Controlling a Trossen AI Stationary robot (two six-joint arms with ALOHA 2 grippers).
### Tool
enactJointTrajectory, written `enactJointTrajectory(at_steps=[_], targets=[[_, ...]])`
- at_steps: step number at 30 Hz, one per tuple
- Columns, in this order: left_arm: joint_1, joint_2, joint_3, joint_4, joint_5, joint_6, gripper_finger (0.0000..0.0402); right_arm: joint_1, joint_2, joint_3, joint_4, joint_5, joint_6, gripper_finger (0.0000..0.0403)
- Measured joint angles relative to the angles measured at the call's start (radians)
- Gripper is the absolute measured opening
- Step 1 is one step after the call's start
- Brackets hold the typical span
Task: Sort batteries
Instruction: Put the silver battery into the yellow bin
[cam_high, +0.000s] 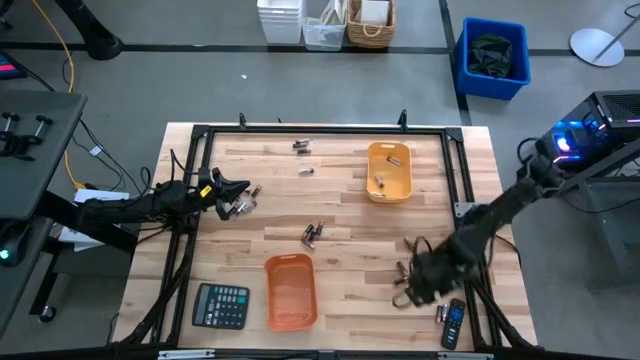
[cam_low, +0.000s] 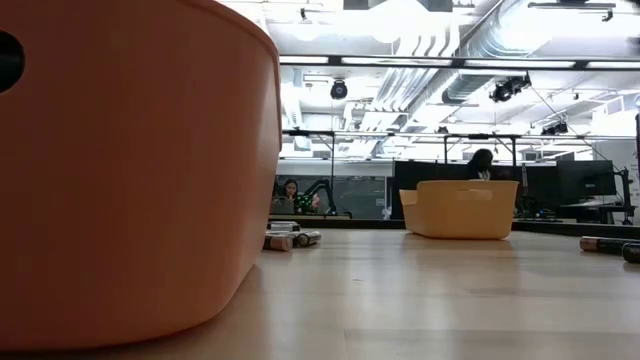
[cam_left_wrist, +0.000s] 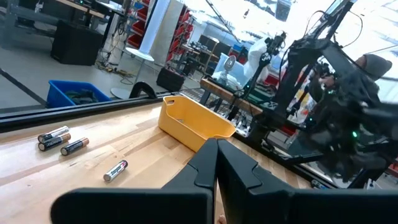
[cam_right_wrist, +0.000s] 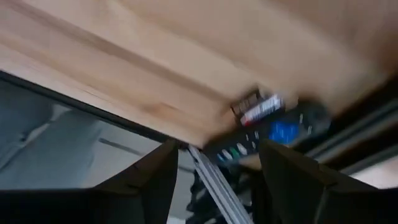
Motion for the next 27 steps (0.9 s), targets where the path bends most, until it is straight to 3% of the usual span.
enactJointTrajectory(at_steps=[3, 9, 22, 27], targets=[[0.0, 0.0, 0.0, 0.0, 0.0, 0.0, 0.0001, 0.07, 0.063, -0.013, 0.068, -0.052, 0.045, 0.0219], [0.0, 0.0, 0.0, 0.0, 0.0, 0.0, 0.0001, 0.117, 0.185, -0.013, 0.101, -0.153, -0.131, 0.0198], [0.0, 0.0, 0.0, 0.0, 0.0, 0.0, 0.0001, 0.107, 0.337, -0.012, 0.105, -0.164, -0.443, 0.0183], [0.0, 0.0, 0.0, 0.0, 0.0, 0.0, 0.0001, 0.08, 0.345, -0.011, 0.093, -0.091, -0.482, 0.0183]])
